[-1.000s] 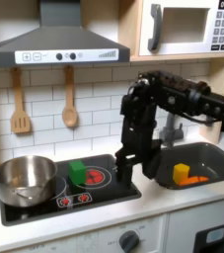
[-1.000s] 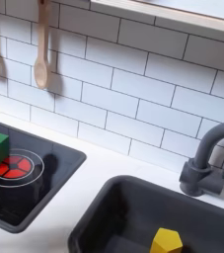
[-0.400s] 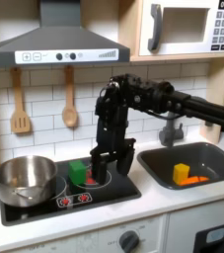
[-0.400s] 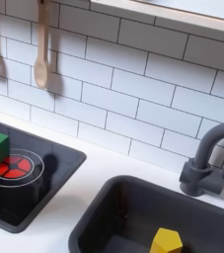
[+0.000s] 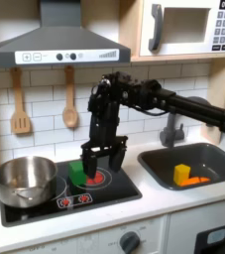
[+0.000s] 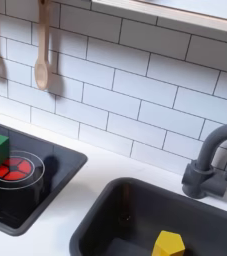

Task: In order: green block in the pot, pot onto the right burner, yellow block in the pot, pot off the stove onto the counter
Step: 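Put the green block in the pot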

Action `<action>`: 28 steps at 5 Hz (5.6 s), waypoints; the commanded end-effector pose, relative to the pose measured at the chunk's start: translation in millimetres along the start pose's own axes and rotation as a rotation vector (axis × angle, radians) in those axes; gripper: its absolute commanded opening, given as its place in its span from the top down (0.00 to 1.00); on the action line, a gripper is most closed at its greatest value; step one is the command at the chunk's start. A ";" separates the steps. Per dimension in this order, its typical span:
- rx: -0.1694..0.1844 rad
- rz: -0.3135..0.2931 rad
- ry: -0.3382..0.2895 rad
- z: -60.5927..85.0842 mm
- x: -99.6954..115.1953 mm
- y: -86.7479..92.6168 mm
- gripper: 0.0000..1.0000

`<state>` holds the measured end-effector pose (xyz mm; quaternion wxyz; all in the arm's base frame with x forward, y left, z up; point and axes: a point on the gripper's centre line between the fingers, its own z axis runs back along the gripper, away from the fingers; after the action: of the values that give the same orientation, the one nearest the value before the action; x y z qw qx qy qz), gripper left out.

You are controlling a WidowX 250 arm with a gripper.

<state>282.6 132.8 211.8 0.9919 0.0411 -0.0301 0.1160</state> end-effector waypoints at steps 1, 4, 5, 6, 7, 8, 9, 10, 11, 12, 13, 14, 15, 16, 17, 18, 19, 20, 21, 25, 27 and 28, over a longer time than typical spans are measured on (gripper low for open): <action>0.002 -0.022 -0.006 -2.7 27.3 8.0 0.00; 0.002 -0.043 -0.018 -6.8 43.1 7.4 0.00; 0.002 -0.045 -0.009 -12.2 47.8 6.9 0.00; 0.000 -0.043 -0.017 -13.6 54.0 6.8 0.00; -0.004 -0.042 -0.012 -17.0 58.4 4.9 0.00; -0.010 -0.034 -0.012 -18.3 64.0 3.5 0.00; -0.023 -0.034 -0.010 -21.4 70.5 -0.9 0.00; -0.031 -0.067 -0.011 -22.4 77.3 -14.9 0.00; -0.020 -0.052 -0.005 -23.2 80.3 -14.4 0.00; -0.025 -0.048 -0.002 -25.9 84.8 -14.8 0.00; -0.021 -0.037 0.014 -33.1 87.6 -13.7 0.00; -0.025 -0.031 0.031 -38.5 89.5 -12.6 0.00; -0.030 -0.033 0.044 -43.3 91.5 -15.2 0.00; -0.032 -0.046 0.066 -51.0 93.9 -18.2 0.00; -0.037 -0.045 0.083 -57.5 95.8 -19.5 0.00; -0.039 -0.043 0.094 -64.1 97.2 -17.7 0.00; -0.036 -0.050 0.096 -65.1 97.6 -17.9 0.00; -0.044 -0.049 0.099 -68.5 97.0 -18.6 0.79; -0.042 -0.043 0.093 -66.8 95.9 -19.5 1.00; -0.069 -0.033 0.066 -43.8 99.3 -20.5 1.00; -0.072 0.003 -0.015 -4.1 105.1 -15.0 1.00; -0.054 0.025 -0.026 6.6 104.7 -8.6 1.00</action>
<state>386.0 149.4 224.1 0.9903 0.0126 -0.0458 0.1302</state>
